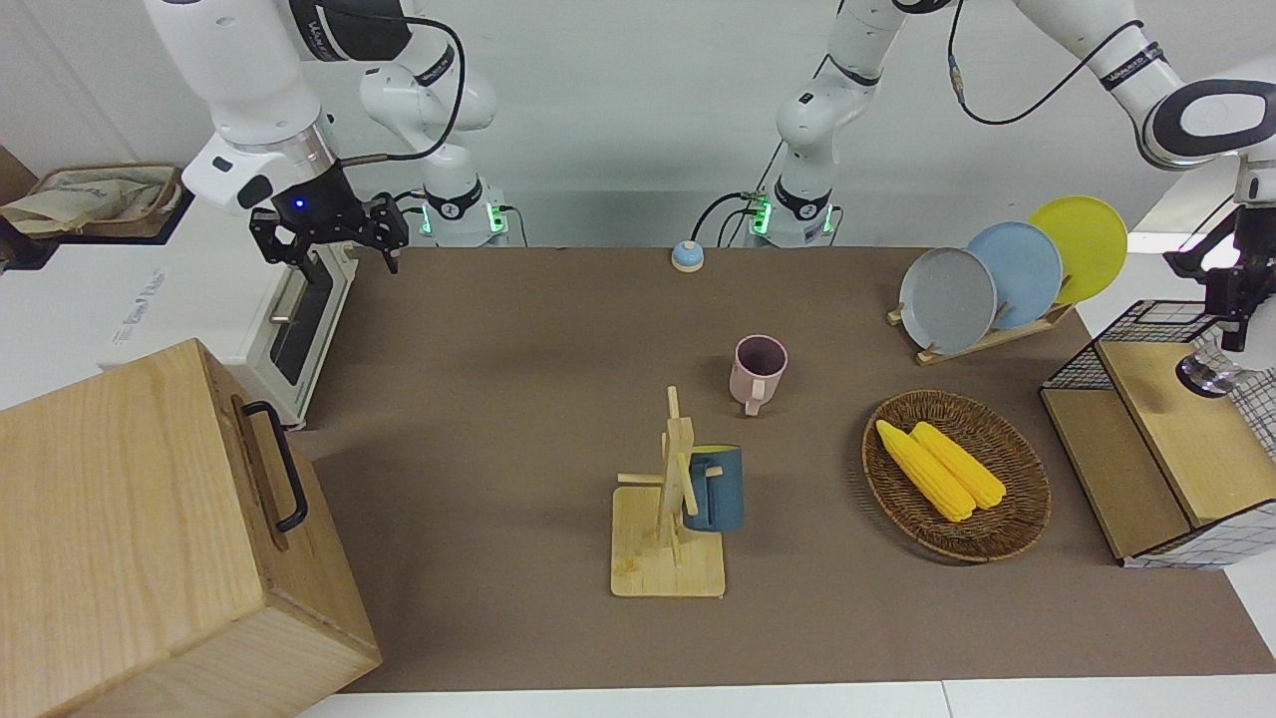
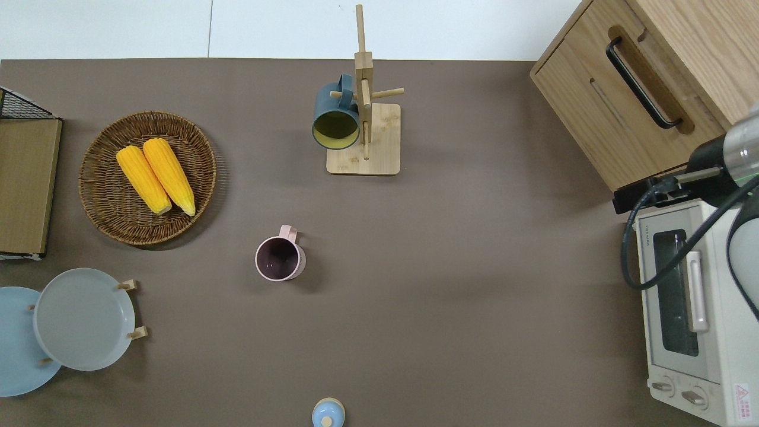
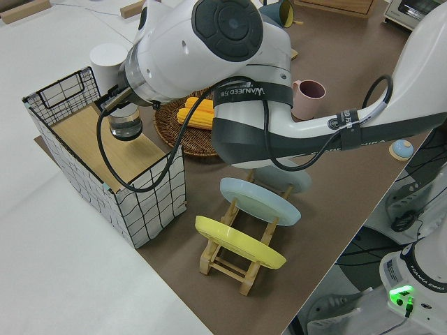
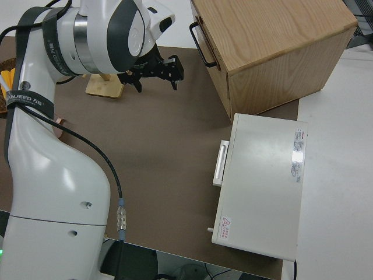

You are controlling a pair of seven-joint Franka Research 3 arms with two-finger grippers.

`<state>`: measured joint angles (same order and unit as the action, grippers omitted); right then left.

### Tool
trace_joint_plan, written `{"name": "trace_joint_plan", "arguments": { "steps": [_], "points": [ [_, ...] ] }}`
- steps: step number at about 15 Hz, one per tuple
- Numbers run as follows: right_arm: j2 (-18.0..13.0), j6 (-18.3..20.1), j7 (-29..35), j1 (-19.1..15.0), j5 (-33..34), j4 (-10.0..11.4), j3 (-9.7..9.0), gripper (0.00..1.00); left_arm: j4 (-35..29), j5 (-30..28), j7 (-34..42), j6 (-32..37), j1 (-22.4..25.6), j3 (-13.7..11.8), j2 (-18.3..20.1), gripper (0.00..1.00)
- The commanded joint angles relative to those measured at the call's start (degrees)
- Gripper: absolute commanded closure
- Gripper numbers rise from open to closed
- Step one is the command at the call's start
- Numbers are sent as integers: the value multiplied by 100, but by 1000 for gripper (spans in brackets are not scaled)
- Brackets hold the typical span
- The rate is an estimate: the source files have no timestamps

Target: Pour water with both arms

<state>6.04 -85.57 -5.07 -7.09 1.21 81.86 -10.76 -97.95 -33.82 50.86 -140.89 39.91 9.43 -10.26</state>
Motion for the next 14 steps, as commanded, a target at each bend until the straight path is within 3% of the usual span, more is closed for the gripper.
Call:
{"name": "trace_joint_plan", "arguments": {
  "steps": [1,14],
  "points": [
    [-51,14,-82,-55,-95,23,-23,11,48,-213,240,-88,88,67,-46,1000],
    [-51,14,-82,-55,-95,23,-23,11,110,-458,574,-290,263,85,-512,994]
  ]
}}
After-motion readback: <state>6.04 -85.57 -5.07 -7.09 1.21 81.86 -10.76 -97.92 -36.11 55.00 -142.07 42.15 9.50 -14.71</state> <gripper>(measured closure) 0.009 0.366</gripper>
